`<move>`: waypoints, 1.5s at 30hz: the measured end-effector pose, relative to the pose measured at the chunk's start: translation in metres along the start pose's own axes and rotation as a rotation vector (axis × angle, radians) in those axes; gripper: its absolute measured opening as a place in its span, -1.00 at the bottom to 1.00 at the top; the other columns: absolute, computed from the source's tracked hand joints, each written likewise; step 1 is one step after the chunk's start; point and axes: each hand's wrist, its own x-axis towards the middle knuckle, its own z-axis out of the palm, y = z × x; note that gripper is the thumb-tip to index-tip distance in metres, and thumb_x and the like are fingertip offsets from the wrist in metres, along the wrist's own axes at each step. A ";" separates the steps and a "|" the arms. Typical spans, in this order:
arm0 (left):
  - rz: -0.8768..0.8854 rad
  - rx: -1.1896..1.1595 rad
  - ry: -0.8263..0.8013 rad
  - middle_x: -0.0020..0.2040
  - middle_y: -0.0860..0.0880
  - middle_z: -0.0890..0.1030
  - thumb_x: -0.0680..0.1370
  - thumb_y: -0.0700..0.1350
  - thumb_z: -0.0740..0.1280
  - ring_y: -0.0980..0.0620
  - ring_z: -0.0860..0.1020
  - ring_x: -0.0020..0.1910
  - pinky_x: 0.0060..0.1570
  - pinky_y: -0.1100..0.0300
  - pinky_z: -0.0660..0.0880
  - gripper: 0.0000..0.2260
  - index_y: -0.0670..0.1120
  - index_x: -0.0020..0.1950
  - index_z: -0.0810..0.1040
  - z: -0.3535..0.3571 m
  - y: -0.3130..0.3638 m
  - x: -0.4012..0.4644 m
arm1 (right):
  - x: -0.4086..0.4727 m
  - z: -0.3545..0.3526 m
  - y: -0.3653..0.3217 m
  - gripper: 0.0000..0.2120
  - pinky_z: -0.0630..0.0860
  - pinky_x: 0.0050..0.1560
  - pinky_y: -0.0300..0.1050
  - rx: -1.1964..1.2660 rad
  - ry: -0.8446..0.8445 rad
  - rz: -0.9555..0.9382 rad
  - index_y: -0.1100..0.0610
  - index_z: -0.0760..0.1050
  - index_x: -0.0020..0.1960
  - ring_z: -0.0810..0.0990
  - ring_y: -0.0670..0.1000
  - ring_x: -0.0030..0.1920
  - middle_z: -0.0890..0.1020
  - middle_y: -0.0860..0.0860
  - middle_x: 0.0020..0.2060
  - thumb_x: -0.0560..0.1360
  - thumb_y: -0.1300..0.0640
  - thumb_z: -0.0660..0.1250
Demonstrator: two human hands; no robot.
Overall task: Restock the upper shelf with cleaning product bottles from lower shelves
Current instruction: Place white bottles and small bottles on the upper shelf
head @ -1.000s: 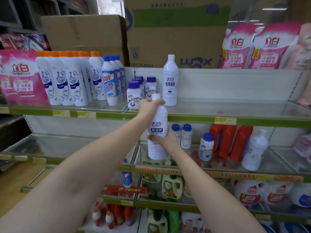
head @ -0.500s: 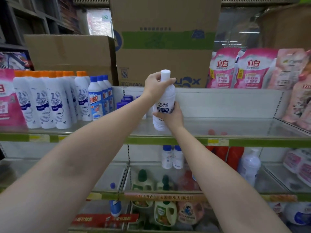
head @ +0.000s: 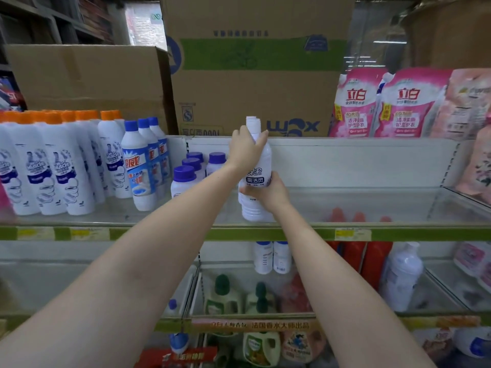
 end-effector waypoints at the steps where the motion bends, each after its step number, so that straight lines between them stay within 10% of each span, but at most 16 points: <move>1: 0.001 0.093 0.024 0.16 -0.15 0.45 0.63 0.18 0.19 -0.17 0.43 0.17 0.17 -0.06 0.41 -0.56 -0.20 0.21 0.43 0.005 0.003 -0.001 | 0.002 -0.001 0.002 -0.39 0.49 -0.03 -0.08 0.011 0.002 0.010 0.07 0.42 0.20 0.58 0.05 0.07 0.62 -0.04 0.05 0.29 -0.03 0.64; 29: 0.040 0.085 0.132 0.20 -0.20 0.40 0.69 0.13 0.10 -0.18 0.34 0.18 0.17 0.05 0.26 -0.58 -0.22 0.24 0.39 0.004 -0.003 -0.021 | -0.028 0.016 0.008 -0.40 0.42 -0.25 -0.20 0.060 0.041 -0.016 0.19 0.38 0.25 0.60 0.08 0.05 0.64 0.04 0.10 0.40 -0.07 0.56; 36: -0.027 0.240 -0.056 0.48 -0.15 0.27 0.68 0.16 0.04 -0.21 0.48 0.24 -0.02 -0.01 0.40 -0.43 -0.20 0.54 0.10 -0.006 -0.005 -0.056 | -0.039 0.009 0.015 -0.86 0.48 -0.08 -0.08 -0.068 -0.018 0.096 0.10 0.42 -0.01 0.55 0.10 -0.04 0.61 0.09 -0.02 0.48 0.24 0.35; 45: -0.052 0.293 -0.052 0.02 -0.14 0.60 0.64 0.03 0.20 -0.16 0.57 0.02 0.03 -0.05 0.53 -0.74 -0.14 0.19 0.44 -0.022 -0.019 -0.102 | -0.079 -0.001 0.010 -0.70 0.54 0.08 0.01 -0.018 0.039 0.094 0.21 0.49 0.19 0.59 0.15 0.09 0.60 0.10 0.08 0.48 0.22 0.39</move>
